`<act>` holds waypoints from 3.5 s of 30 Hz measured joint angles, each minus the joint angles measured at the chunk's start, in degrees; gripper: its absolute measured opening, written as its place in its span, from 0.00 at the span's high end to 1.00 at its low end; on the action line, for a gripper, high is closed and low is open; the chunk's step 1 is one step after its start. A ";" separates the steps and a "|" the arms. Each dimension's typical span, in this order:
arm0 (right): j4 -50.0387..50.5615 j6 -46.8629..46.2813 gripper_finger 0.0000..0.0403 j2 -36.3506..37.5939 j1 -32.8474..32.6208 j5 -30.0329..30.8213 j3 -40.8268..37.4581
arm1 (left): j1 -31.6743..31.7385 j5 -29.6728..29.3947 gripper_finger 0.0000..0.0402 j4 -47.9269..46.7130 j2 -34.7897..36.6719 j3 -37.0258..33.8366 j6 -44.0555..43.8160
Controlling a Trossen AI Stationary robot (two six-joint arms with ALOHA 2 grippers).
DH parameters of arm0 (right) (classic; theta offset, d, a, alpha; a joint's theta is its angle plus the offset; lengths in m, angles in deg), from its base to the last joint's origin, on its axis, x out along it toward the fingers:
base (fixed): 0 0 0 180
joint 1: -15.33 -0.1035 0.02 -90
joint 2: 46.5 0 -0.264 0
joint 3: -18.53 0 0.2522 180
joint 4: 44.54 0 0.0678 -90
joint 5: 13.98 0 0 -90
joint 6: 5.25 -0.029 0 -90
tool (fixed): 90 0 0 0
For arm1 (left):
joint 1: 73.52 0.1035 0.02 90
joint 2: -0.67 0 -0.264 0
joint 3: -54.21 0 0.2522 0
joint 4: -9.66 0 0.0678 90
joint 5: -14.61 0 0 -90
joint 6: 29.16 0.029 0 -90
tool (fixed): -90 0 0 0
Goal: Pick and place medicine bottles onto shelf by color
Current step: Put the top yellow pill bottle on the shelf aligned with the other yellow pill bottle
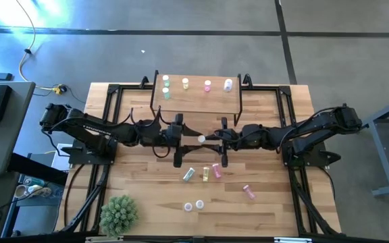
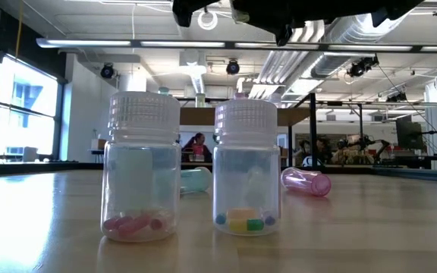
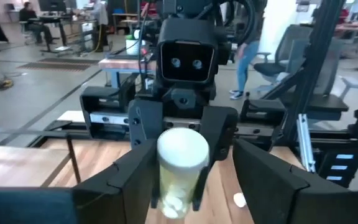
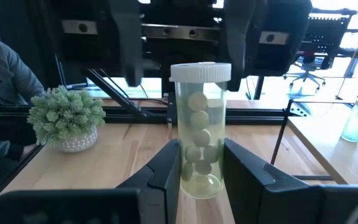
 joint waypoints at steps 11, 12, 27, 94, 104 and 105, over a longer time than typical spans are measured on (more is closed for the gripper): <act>-0.43 -0.17 0.78 0.00 0.04 0.09 0.00 | 0.39 -0.10 0.59 -0.07 0.00 0.00 0.43; -0.45 -0.17 0.78 0.00 0.04 0.07 0.00 | 0.39 -0.10 0.60 -0.07 0.00 0.00 0.43; -0.48 -0.01 0.78 0.00 0.04 0.04 0.00 | 0.42 -0.13 0.73 -0.25 0.00 0.00 0.43; 19.30 -0.15 0.42 16.15 0.13 8.76 0.00 | 23.91 -24.69 0.72 -12.18 -4.66 -0.11 -13.12; 19.28 -0.06 0.42 16.13 0.13 8.76 0.00 | 25.09 -28.59 0.72 -10.41 -7.30 -0.04 -13.17; 19.28 -0.04 0.42 16.13 0.13 8.76 0.00 | 25.09 -28.58 0.72 -10.41 -7.30 -0.04 -13.37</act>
